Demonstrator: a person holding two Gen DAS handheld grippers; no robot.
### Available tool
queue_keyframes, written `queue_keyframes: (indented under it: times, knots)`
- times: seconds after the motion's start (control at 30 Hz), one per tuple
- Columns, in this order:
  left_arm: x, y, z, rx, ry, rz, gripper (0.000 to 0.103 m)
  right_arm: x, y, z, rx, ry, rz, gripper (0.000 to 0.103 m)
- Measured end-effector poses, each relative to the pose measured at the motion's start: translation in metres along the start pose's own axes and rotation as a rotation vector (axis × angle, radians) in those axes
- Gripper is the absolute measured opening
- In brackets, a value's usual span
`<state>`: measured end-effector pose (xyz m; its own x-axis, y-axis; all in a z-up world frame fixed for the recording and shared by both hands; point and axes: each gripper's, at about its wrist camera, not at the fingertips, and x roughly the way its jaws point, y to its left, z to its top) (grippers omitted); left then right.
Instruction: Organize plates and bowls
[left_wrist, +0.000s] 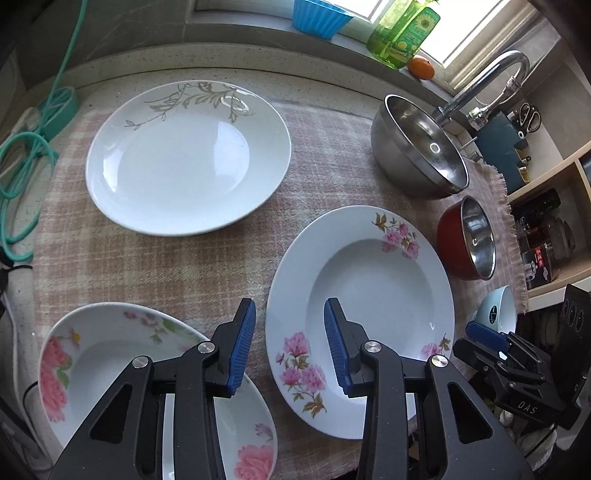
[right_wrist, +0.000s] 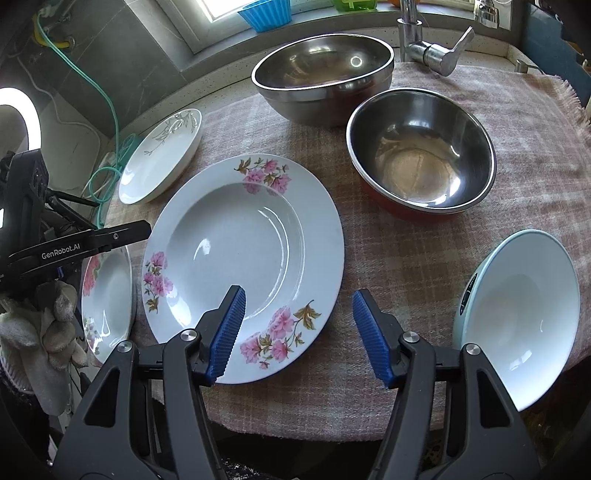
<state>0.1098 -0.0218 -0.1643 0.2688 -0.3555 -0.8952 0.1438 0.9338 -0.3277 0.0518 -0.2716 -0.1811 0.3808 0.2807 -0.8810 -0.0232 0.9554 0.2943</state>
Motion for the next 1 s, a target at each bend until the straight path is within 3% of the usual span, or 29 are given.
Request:
queue_keyframes:
  times: [0.47,0.63,0.7,1.0]
  knots:
    - [0.015,0.003,0.014,0.005,0.03,0.001,0.03,0.017,-0.008,0.001,0.03,0.046,-0.003,0.058]
    - [0.02,0.003,0.013,0.002,0.05,-0.009,0.029,0.027,-0.017,0.001,0.084,0.086,0.046,0.048]
    - [0.021,0.003,0.013,0.003,0.056,-0.012,0.029,0.032,-0.019,0.0,0.097,0.1,0.069,0.039]
    - [0.02,-0.001,0.013,0.023,0.065,0.006,0.029,0.038,-0.02,0.0,0.096,0.117,0.074,0.032]
